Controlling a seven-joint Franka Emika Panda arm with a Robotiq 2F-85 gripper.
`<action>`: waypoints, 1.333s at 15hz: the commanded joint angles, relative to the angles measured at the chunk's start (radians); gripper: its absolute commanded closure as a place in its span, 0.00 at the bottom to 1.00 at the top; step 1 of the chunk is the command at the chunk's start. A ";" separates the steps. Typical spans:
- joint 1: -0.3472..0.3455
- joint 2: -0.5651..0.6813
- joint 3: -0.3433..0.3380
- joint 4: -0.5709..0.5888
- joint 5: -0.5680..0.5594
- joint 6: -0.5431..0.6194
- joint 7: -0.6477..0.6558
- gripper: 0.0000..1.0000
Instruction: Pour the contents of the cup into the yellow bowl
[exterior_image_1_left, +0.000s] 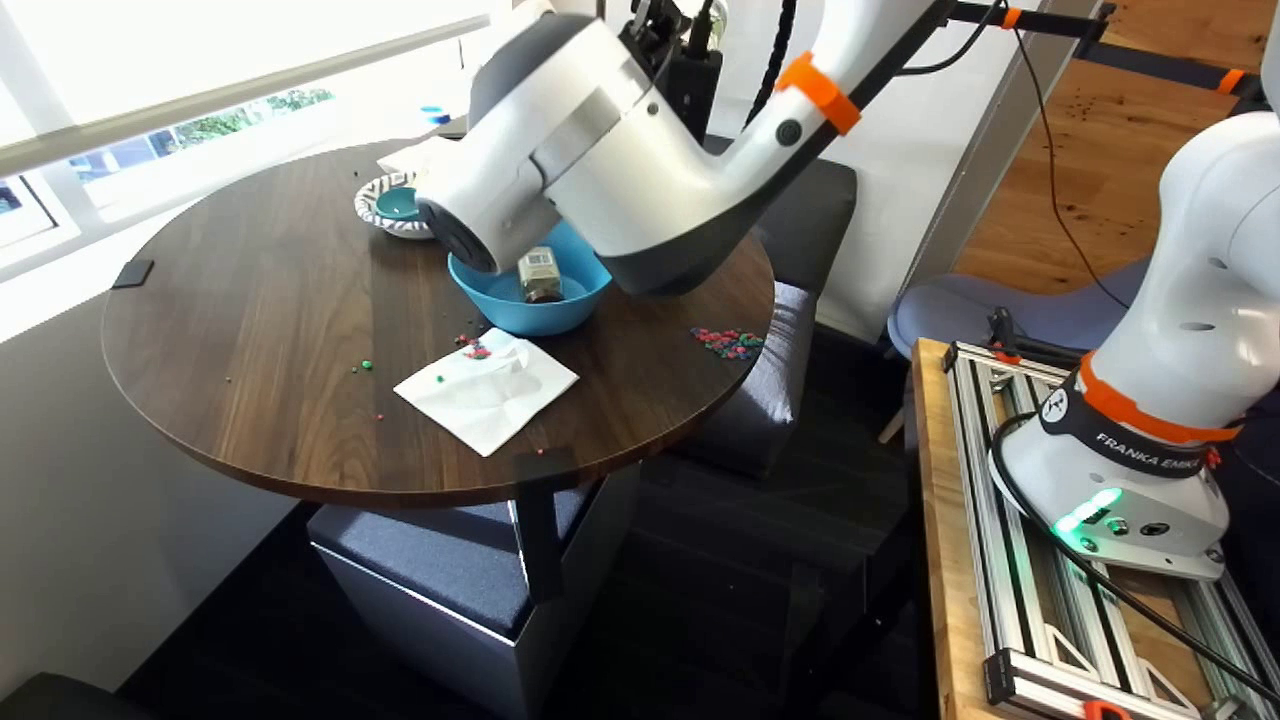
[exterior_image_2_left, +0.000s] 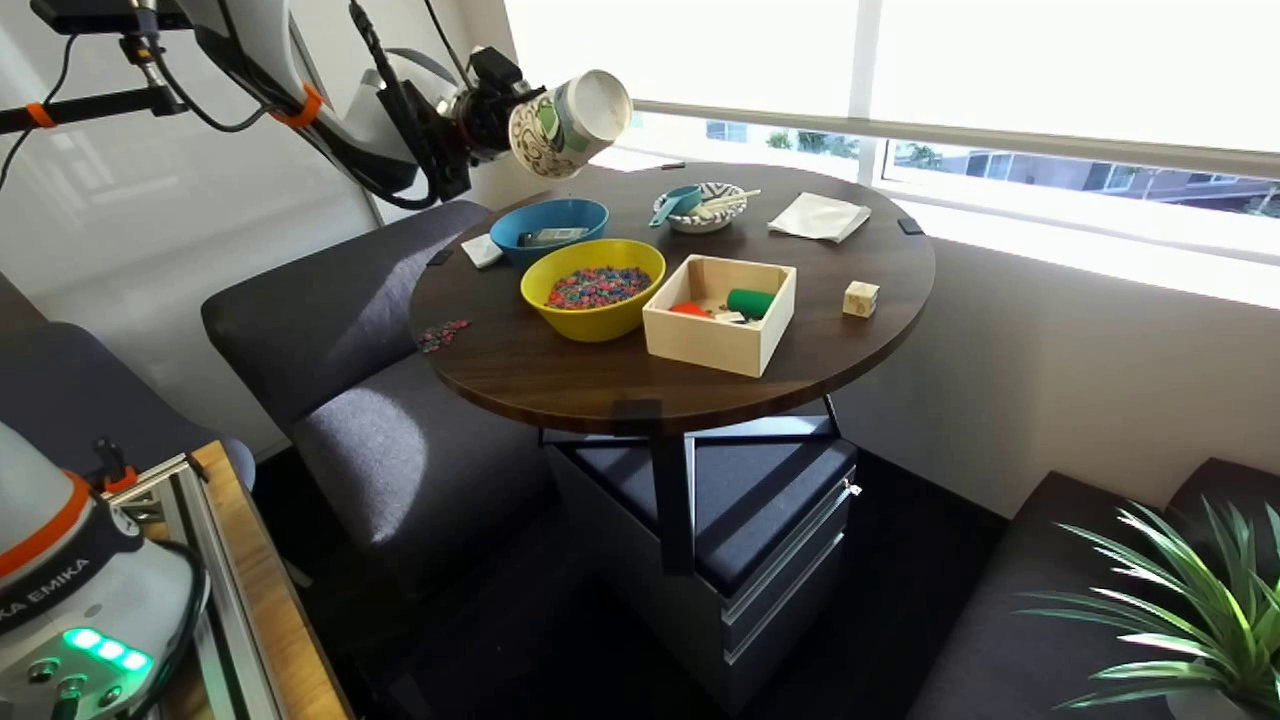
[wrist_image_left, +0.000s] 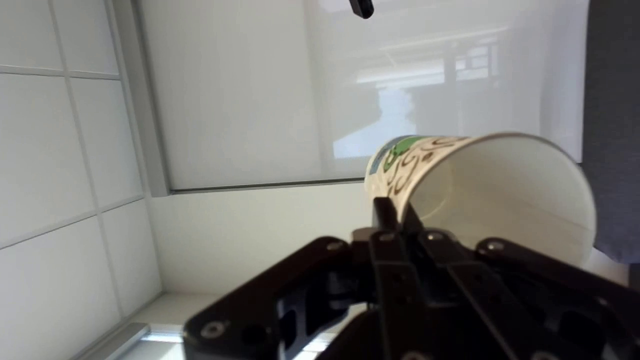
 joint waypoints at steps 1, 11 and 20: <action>-0.041 -0.167 0.023 -0.033 0.101 0.112 -0.095 0.99; -0.100 -0.376 -0.044 0.064 0.505 0.249 -0.272 0.99; -0.086 -0.357 -0.047 0.206 0.897 0.283 -0.421 0.99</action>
